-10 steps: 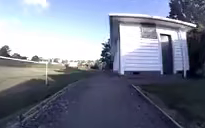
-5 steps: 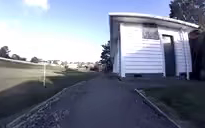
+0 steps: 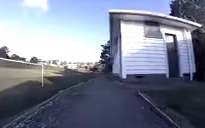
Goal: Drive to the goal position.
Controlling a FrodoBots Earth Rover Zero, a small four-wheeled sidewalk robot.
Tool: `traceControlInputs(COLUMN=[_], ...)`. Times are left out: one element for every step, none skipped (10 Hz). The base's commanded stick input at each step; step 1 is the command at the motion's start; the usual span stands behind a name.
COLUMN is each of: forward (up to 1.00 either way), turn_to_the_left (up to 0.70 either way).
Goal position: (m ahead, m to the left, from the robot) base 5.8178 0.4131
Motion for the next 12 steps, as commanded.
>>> traceControlInputs(forward=[0.5,0.5,0.5,0.5,0.5,0.5,0.5,0.5,0.5,0.5,0.5,0.5], turn_to_the_left=[0.0,0.0,0.0,0.0,0.0,0.0,0.0,-0.47,-0.5,-0.5,-0.5,-0.5])
